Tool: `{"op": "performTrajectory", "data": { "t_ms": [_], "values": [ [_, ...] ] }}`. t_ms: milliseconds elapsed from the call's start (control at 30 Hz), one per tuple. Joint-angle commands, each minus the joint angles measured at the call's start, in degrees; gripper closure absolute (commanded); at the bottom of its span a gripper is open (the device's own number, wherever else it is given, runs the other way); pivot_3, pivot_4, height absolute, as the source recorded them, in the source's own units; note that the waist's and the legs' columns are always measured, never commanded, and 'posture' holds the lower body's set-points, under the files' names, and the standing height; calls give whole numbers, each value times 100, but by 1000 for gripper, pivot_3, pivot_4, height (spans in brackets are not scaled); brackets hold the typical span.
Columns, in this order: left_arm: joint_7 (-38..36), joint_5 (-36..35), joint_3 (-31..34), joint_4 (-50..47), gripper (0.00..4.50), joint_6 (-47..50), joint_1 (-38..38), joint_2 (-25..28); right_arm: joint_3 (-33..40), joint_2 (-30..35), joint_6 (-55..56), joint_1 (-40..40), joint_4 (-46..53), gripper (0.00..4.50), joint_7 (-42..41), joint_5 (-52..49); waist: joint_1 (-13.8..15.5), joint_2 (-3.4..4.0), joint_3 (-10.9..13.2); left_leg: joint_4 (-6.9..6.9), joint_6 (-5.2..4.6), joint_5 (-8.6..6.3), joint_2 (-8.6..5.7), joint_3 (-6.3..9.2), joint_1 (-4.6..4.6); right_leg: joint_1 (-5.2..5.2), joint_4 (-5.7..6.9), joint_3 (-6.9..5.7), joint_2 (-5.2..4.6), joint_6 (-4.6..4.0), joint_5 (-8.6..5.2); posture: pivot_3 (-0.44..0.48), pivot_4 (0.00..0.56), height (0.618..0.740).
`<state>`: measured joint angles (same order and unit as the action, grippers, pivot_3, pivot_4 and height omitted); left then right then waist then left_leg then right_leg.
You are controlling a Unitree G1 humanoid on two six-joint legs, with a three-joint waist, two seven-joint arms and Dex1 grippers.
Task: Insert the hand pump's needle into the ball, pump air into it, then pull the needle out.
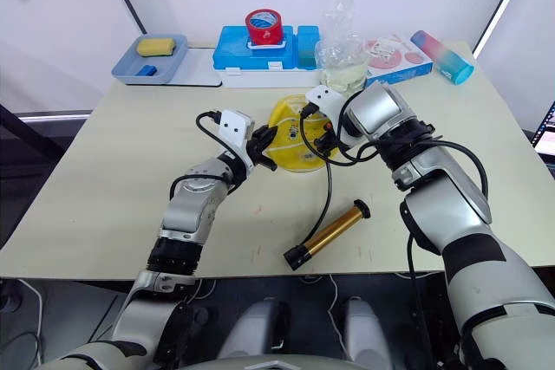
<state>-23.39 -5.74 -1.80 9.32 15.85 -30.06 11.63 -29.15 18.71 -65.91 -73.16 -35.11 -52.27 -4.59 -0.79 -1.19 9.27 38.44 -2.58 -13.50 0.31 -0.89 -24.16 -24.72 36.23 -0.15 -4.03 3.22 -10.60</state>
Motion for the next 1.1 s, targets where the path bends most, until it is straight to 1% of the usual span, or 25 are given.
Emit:
{"op": "performTrajectory", "data": {
  "t_ms": [33, 300, 1100],
  "values": [
    [-64, 26, -125, 96, 4403, 45, 84, -22, 194, -36, 178, -211, 62, 4182, 28, 41, 0, 0, 0, 0, 0, 0, 0, 0, 0, 0, 0, 0, 0, 0, 0, 0, 150, 739],
    [-87, 46, -176, 58, 4403, 6, 102, -22, 9, -85, 76, -192, -26, 4182, 25, 182, 0, 0, 0, 0, 0, 0, 0, 0, 2, 0, 0, 0, 0, 0, 0, 0, 150, 739],
    [-51, 50, -166, 56, 4403, 1, 172, -8, 31, -258, -131, -225, -401, 4182, 199, 398, 4, 0, 0, -2, 0, 0, 1, 4, 14, 8, 0, 4, -1, 0, -1, 0, 150, 739]
  ]
}}
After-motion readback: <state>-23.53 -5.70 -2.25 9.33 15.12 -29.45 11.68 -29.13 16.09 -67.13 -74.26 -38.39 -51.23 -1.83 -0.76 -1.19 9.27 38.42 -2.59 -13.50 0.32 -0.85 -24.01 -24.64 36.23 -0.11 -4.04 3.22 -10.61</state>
